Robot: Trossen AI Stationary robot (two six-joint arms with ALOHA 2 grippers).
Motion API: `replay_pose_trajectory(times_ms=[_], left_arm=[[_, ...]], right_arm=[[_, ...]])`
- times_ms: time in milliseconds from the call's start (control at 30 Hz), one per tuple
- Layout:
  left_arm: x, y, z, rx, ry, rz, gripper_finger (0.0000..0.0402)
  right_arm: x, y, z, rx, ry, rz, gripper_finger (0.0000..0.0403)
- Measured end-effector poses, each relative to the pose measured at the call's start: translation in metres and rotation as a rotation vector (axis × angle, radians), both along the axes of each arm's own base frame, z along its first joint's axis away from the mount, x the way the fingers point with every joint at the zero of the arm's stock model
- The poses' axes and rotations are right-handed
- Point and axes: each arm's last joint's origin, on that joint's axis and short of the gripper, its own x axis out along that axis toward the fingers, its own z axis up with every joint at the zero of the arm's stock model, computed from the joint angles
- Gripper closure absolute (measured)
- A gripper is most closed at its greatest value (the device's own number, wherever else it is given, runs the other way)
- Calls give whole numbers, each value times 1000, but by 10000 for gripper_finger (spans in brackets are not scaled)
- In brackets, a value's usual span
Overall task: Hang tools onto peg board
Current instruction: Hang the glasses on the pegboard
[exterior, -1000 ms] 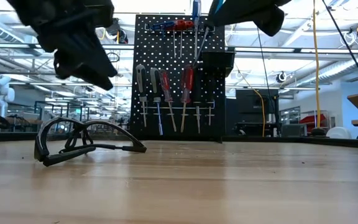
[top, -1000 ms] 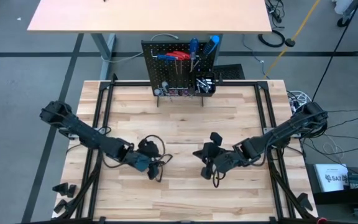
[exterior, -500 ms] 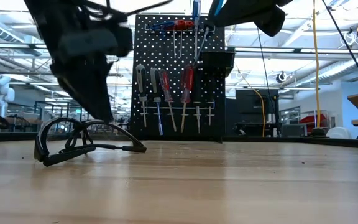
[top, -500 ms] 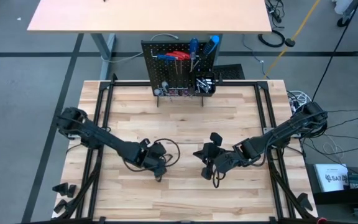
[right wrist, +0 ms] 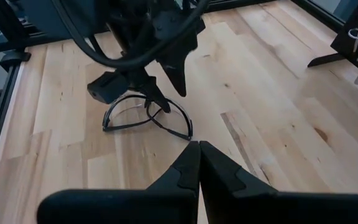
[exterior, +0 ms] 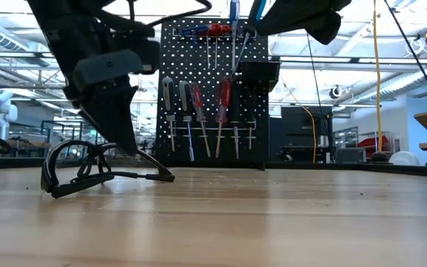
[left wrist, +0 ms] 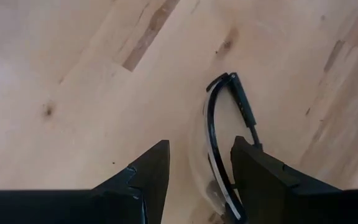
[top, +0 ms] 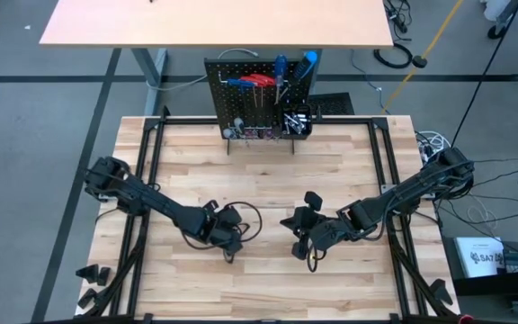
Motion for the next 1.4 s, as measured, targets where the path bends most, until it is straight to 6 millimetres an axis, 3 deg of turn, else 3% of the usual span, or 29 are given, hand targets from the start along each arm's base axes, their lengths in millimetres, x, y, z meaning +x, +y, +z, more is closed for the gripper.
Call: replay_pose_trajectory(times_ms=[200,500,967,1233,1400], left_arm=[[2,-1,-11,14,35,1,229],[1,1,-9,62,19,14,234],[-1,2,-8,90,40,-15,375],[-4,3,7,136,-4,-43,386],[-14,-1,35,268,-11,-44,385]], right_arm=[[0,0,0,0,0,0,403],[0,0,0,0,0,0,403],[0,-1,0,-9,-2,-11,403],[0,-1,0,-15,-1,-8,403],[0,-1,0,-34,4,4,403]])
